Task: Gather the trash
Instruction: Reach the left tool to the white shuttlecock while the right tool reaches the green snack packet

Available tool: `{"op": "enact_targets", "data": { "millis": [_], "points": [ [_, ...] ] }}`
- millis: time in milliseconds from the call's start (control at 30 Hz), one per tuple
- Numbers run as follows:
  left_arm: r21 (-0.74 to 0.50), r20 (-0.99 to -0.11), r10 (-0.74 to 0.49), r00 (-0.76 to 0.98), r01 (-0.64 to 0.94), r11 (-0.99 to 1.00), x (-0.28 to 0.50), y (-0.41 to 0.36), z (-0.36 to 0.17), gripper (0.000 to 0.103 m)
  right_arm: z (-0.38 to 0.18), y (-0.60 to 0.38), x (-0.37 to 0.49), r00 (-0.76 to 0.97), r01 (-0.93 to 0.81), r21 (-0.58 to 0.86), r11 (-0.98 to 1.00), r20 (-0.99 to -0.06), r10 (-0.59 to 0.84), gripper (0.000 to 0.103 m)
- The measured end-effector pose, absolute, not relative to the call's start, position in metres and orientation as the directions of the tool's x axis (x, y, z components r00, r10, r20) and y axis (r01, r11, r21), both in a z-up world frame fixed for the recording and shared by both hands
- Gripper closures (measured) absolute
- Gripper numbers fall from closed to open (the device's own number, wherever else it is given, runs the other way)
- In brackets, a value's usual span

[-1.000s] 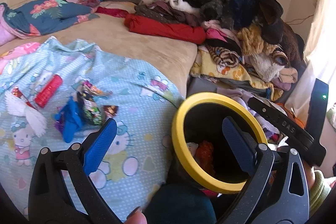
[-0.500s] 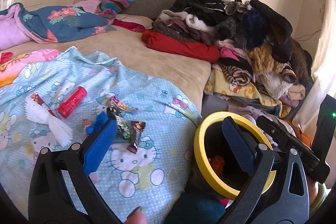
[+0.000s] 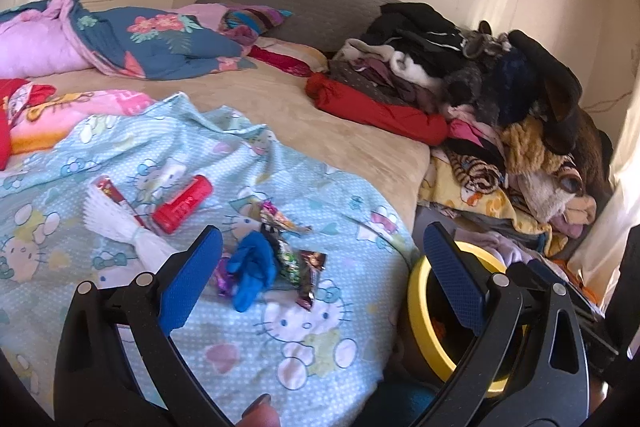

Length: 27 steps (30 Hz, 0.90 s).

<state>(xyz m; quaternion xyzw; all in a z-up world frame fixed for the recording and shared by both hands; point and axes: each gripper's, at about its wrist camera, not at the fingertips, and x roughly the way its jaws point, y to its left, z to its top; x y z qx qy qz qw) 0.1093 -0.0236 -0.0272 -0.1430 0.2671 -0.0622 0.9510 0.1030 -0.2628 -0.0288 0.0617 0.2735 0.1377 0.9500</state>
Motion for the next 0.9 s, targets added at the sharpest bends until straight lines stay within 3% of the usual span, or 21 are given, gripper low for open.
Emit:
{"op": "enact_targets", "data": {
  "millis": [667, 900],
  "points": [
    [-0.358, -0.495, -0.094, 0.864, -0.104, 0.928, 0.113, 0.045, -0.036, 0.011, -0.039, -0.184, 0.105, 0.744, -0.392, 0.124, 0.911, -0.539, 0.394, 0.018],
    [-0.375, -0.538, -0.065, 0.84, -0.169, 0.912, 0.119, 0.068, -0.053, 0.011, -0.057, -0.158, 0.116, 0.699, -0.437, 0.109, 0.893, -0.583, 0.413, 0.034]
  ]
}}
